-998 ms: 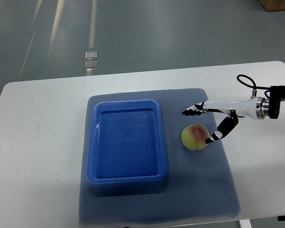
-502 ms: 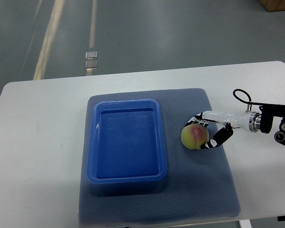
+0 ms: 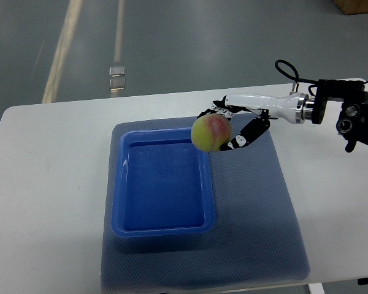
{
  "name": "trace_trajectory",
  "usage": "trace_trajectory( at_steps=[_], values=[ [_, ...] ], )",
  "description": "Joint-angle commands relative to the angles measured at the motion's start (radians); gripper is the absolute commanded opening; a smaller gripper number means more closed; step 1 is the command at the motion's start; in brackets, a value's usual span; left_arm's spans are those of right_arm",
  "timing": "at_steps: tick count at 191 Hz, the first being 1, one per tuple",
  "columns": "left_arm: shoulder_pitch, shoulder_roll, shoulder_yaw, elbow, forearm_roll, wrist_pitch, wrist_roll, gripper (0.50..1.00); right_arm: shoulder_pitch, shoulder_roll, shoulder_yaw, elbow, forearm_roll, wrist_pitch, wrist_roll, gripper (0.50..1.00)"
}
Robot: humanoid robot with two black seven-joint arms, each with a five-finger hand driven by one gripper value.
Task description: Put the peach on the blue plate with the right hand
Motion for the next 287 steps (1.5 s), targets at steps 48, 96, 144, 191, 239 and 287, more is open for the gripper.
trace_trajectory(
  at_steps=[48, 96, 144, 191, 239, 287],
  values=[
    [0.000, 0.000, 0.001, 0.002, 0.000, 0.006, 0.000, 1.000, 0.010, 0.415, -0.169, -0.333, -0.038, -0.115, 0.000, 0.500],
    [0.000, 0.000, 0.001, 0.002, 0.000, 0.006, 0.000, 1.000, 0.006, 0.435, -0.193, -0.388, -0.064, -0.134, 0.004, 0.944],
    [0.000, 0.000, 0.001, 0.002, 0.000, 0.006, 0.000, 1.000, 0.056, 0.340, -0.133, -0.342, -0.041, -0.129, 0.010, 0.944],
    [0.000, 0.000, 0.001, 0.002, 0.000, 0.004, 0.000, 1.000, -0.086, 0.247, 0.280, -0.319, 0.241, -0.129, 0.013, 0.944],
    [0.000, 0.000, 0.000, -0.001, 0.000, 0.003, 0.002, 1.000, -0.390, 0.382, 0.764, -0.409, 0.792, -0.121, 0.013, 0.944],
    [0.000, 0.000, 0.003, -0.001, 0.000, 0.004, 0.003, 1.000, -0.499, 0.409, 0.848, -0.449, 1.111, 0.146, 0.013, 0.944]
  ],
)
